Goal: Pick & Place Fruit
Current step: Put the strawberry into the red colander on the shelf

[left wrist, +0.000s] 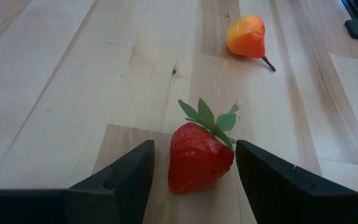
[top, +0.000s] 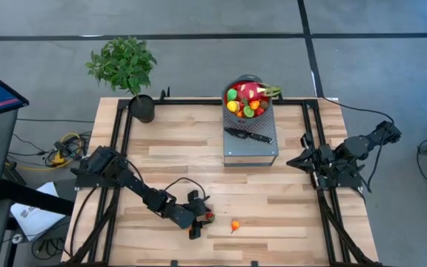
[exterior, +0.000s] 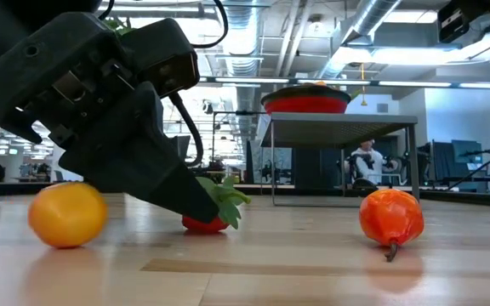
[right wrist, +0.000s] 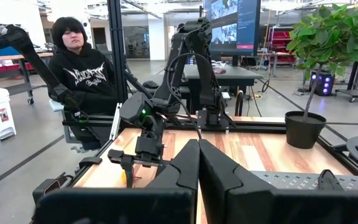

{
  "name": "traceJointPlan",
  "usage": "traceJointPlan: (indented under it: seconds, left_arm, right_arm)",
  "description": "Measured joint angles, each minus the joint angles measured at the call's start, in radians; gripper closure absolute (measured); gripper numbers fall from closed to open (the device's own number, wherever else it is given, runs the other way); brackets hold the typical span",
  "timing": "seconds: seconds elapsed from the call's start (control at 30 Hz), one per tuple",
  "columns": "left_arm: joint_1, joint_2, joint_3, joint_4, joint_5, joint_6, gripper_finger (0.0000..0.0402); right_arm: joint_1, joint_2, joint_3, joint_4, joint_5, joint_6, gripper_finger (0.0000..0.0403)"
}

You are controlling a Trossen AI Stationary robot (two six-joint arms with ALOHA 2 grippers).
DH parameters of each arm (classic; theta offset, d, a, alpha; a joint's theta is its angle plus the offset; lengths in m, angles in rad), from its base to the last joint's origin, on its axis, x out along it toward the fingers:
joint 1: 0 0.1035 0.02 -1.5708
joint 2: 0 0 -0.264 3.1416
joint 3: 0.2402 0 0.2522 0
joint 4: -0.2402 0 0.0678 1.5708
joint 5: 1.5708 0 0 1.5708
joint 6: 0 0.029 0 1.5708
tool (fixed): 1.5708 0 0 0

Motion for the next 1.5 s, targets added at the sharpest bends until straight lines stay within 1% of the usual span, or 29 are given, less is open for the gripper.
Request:
traceJointPlan:
  seconds: [0.7,0.8,1.0,1.2,1.37,1.5]
  left_arm:
    - [0.001,0.000,-0.020,0.006,-0.031,0.004,0.0187]
    - [0.001,0.000,-0.021,0.007,-0.033,0.001,0.0199]
    - [0.001,0.000,-0.022,0.012,-0.033,0.000,0.0236]
    - [0.001,0.001,-0.022,0.030,-0.014,-0.024,0.0268]
    - [0.001,0.001,-0.022,0.035,-0.005,-0.033,0.0281]
    - [0.001,0.001,-0.022,0.040,-0.005,-0.033,0.0283]
  right_arm:
    - [0.000,0.000,0.000,0.001,0.000,0.000,0.0403]
    - [0.000,0.000,0.000,0.001,0.000,0.000,0.0403]
    - [0.000,0.000,0.000,0.001,0.000,0.000,0.0403]
    - [0.000,0.000,0.000,0.001,0.000,0.000,0.0403]
    - [0.000,0.000,0.000,0.001,0.000,0.000,0.0403]
    - [0.000,0.000,0.000,0.001,0.000,0.000,0.0403]
